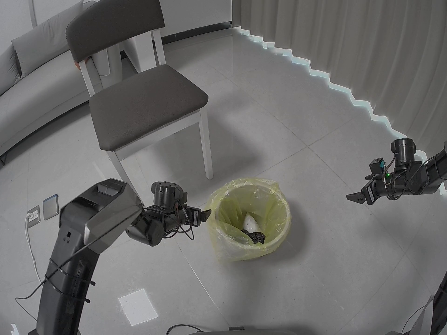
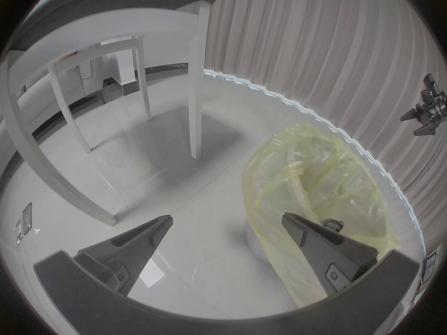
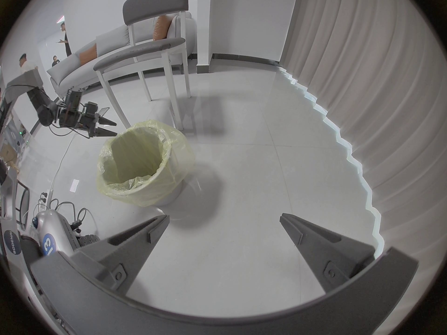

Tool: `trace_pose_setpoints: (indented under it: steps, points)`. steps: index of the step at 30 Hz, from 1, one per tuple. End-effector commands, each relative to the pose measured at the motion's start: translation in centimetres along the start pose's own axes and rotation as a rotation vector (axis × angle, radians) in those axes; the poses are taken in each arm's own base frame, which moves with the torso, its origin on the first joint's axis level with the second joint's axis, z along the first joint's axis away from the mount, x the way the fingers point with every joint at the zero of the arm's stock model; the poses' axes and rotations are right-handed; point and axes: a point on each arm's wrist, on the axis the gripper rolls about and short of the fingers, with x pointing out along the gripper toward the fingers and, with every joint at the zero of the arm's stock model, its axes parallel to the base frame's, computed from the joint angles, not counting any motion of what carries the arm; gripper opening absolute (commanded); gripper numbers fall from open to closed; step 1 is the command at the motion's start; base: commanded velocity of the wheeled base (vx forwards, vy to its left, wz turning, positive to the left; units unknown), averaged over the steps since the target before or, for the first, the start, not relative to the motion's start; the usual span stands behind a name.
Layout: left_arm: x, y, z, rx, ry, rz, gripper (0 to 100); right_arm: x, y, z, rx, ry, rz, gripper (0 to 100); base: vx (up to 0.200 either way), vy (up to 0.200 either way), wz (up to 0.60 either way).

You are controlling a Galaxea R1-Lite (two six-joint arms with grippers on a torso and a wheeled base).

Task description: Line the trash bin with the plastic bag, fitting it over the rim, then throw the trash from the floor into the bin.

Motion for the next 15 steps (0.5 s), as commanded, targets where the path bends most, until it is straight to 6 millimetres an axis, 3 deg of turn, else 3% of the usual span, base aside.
trace_pose_setpoints:
  steps: [1, 3, 9, 15]
  points:
    - [-8.2, -0.4, 5.2, 0.006, -0.141, -0.009, 100, -0.2, 0.0, -0.4, 0.022, 0.010, -0.001, 100, 0.000, 0.000, 0.00]
    - [-11.5, -0.7, 5.8, 0.011, -0.191, -0.010, 100, -0.9, 0.1, -0.3, 0.030, 0.005, -0.005, 100, 0.000, 0.000, 0.00]
    - [-17.0, -1.5, 6.2, 0.031, -0.297, -0.015, 100, -2.2, 0.5, 0.1, 0.045, -0.019, 0.003, 100, 0.000, 0.000, 0.00]
    - [-20.6, -3.1, 5.6, 0.054, -0.379, -0.018, 100, -4.4, 1.4, 0.0, 0.053, -0.034, 0.011, 100, 0.000, 0.000, 0.00]
